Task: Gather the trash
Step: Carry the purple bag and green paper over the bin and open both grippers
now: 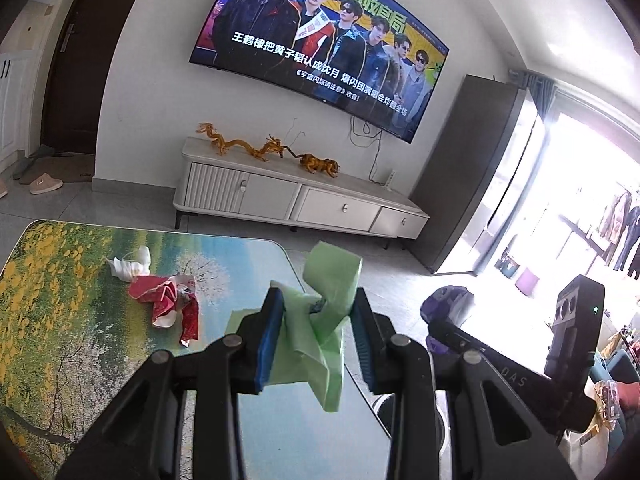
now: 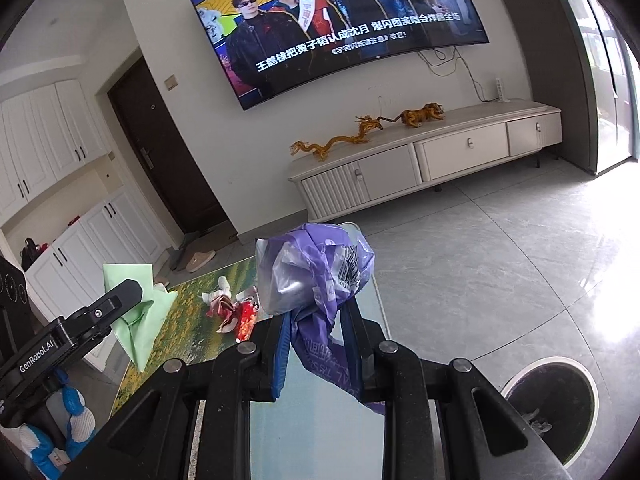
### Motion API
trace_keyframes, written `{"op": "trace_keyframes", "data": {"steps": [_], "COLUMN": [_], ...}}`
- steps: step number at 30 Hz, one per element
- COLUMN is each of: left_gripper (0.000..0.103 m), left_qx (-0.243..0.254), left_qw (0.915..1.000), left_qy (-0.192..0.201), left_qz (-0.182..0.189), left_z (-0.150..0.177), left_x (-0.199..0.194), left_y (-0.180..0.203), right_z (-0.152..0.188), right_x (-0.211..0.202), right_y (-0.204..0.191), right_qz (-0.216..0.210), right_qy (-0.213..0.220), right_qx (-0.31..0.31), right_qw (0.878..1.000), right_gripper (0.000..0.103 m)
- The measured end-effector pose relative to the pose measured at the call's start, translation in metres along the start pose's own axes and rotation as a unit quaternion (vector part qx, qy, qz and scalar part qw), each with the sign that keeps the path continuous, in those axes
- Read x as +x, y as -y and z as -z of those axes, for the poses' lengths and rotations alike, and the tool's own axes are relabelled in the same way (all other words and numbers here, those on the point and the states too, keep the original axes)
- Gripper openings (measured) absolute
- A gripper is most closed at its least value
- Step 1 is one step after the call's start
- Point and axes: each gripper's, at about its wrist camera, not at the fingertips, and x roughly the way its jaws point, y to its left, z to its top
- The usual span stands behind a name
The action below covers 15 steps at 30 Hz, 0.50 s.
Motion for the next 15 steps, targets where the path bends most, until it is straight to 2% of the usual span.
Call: {"op": "trace_keyframes", "data": {"steps": [8,15], "left_gripper": [0.032,0.032], "left_qx": [0.042,0.085], "left_qw": [0.998,0.991], "left_qy": [-0.036,-0.081], "left_qz": [0.033,0.064], "left_z": [0.004,0.021], "left_x": [0.038,0.083], "left_y": [0.054,0.113], "right_z": [0.0,0.014], "right_x": [-0.023,-0.039], "right_y": [0.069,0.139], "right_qz": [0.055,0.105], "right_qy": [0.019,0.015], "right_qx": [0.054,0.111], "right_qw": [0.997,0.988], "right_gripper": [0.023,0.023]}}
